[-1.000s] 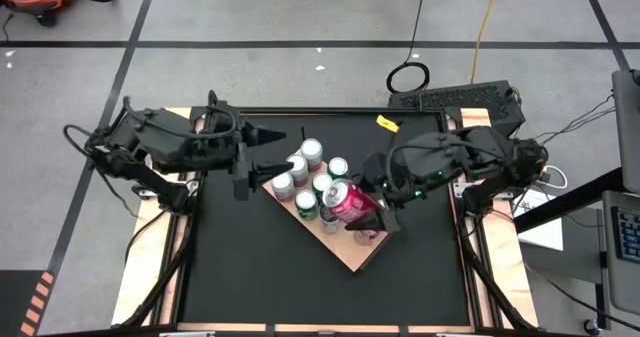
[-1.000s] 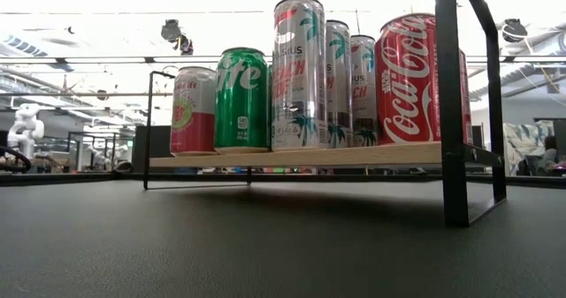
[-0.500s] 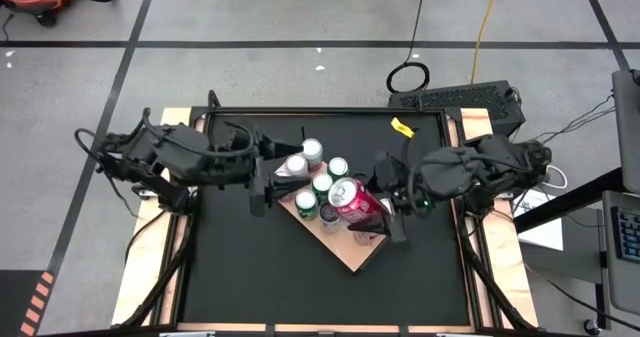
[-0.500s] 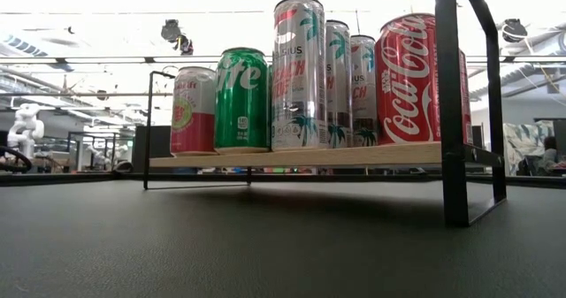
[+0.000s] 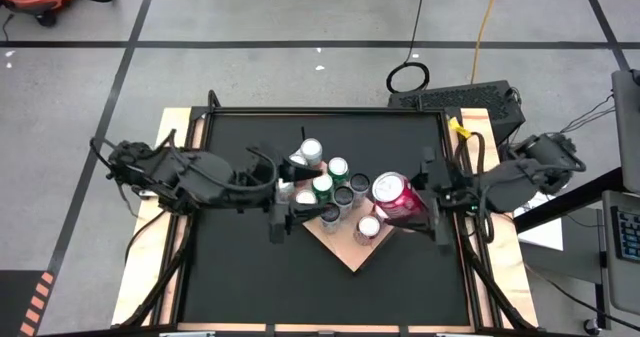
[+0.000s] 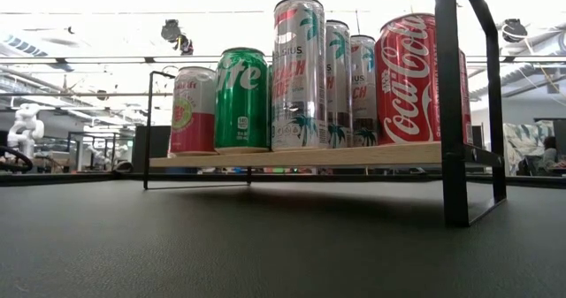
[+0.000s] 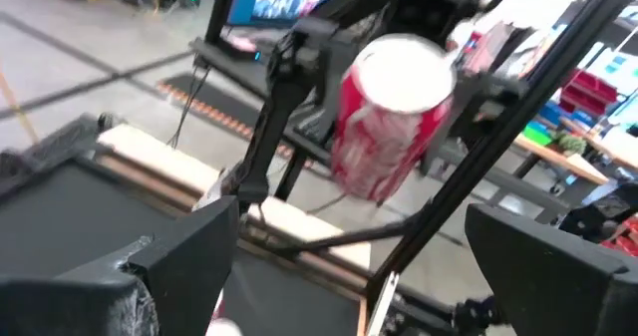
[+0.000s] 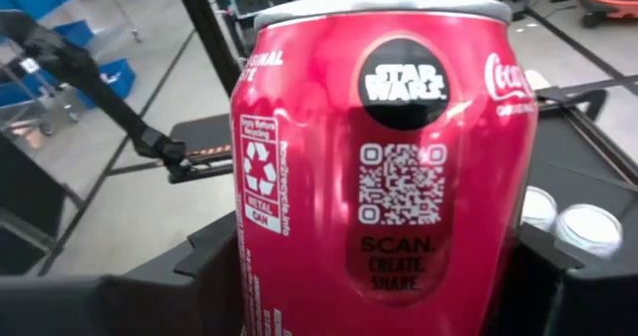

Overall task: Place canned beverage on shelf
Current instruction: Put the red soda can aligned with the other red soda cans

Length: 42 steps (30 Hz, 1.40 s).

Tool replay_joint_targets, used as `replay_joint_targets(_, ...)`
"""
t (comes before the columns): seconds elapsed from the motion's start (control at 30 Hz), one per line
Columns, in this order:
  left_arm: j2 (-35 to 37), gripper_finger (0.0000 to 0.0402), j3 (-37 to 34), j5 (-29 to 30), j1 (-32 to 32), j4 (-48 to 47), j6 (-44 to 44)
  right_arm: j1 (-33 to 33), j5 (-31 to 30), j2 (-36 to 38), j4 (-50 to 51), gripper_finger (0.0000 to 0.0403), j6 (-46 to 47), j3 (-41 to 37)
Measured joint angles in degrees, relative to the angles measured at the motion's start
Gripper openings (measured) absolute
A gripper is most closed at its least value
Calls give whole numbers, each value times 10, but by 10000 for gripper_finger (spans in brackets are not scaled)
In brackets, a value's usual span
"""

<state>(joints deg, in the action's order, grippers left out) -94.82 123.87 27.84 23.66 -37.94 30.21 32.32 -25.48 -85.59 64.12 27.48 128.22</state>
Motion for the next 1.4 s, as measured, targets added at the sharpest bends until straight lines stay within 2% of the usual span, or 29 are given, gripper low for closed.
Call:
replay_joint_targets(0.1,-19,390,0,1,0,47,-28,10,-23,34,-51,276,3,-73)
replay_joint_targets(0.23,-44,390,0,13,0,72,-51,12,-29,89,-188,276,-7,-204)
replay_joint_targets(0.43,-87,390,0,22,3,83,-6,12,-27,181,-430,276,-44,-409)
replay_joint_targets(0.67,-141,390,0,27,8,183,10,-2,46,262,-653,276,-61,-561)
replay_joint_targets(0.8,-167,390,0,33,6,242,10,-5,90,280,-706,277,-61,-600)
replay_joint_targets(0.97,-192,390,0,36,3,298,10,-5,93,283,-731,277,-65,-610)
replay_joint_targets(1.2,-202,390,0,54,-6,301,23,-5,93,283,-739,277,-74,-611)
replay_joint_targets(1.4,-206,390,1,4,-26,317,-3,-14,93,283,-738,277,-77,-611)
